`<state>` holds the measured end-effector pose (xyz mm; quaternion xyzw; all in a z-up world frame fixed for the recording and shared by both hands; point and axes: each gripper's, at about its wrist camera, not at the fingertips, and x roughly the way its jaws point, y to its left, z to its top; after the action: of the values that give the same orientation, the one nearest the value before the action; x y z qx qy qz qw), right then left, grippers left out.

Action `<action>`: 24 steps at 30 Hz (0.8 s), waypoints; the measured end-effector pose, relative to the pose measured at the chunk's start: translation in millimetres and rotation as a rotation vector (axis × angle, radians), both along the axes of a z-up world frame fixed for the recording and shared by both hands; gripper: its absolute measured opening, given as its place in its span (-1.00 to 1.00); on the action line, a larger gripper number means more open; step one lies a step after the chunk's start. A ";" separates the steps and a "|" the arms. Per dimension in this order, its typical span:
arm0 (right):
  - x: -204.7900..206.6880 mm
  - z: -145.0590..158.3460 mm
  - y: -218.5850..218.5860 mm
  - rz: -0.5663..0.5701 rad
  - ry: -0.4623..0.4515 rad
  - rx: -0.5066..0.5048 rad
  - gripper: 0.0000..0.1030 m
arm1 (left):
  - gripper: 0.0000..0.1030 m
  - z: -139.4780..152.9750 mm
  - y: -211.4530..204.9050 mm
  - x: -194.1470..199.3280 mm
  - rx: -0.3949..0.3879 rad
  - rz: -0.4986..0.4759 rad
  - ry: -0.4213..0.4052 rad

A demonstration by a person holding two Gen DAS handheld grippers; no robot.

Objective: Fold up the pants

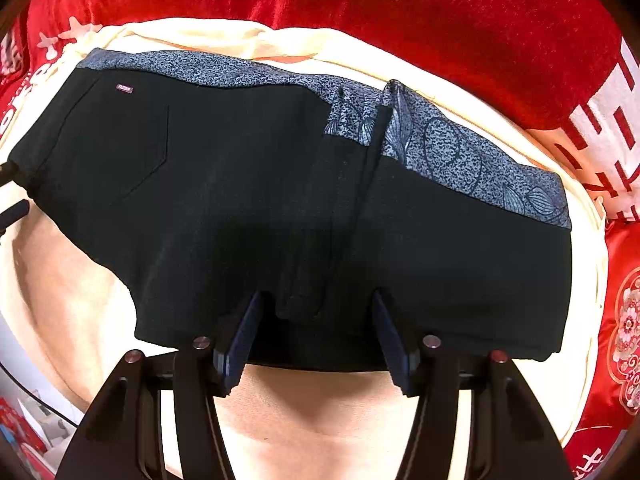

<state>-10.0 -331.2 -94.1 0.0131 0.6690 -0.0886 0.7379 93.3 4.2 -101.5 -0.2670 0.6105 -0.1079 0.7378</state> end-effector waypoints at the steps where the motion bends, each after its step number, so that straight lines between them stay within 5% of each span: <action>1: -0.1 -0.1 0.3 0.000 -0.001 -0.001 0.20 | 0.58 0.9 2.9 -1.1 -0.023 0.006 -0.006; 12: -3.1 2.0 -1.9 0.002 -0.011 0.011 0.20 | 0.73 3.4 -27.6 23.2 -0.087 0.071 -0.066; 20: -1.9 7.0 -5.4 0.010 -0.002 0.030 0.20 | 0.83 -12.1 -51.3 38.1 0.060 0.067 -0.027; 22: 0.9 14.9 -7.3 0.008 0.003 0.037 0.21 | 0.47 -8.3 -61.5 39.1 0.171 0.045 -0.030; 23: 2.7 22.4 -8.2 0.000 -0.004 0.043 0.21 | 0.02 -6.1 -67.1 39.4 0.269 0.019 -0.029; 24: 5.9 34.0 -9.8 -0.007 -0.027 0.061 0.21 | -0.12 -4.8 -69.7 39.7 0.316 -0.003 -0.030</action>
<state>-4.1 -340.9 -60.1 0.0393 0.6611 -0.0707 0.7459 133.0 -65.4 -106.3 -0.1452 0.6090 -0.0156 0.7796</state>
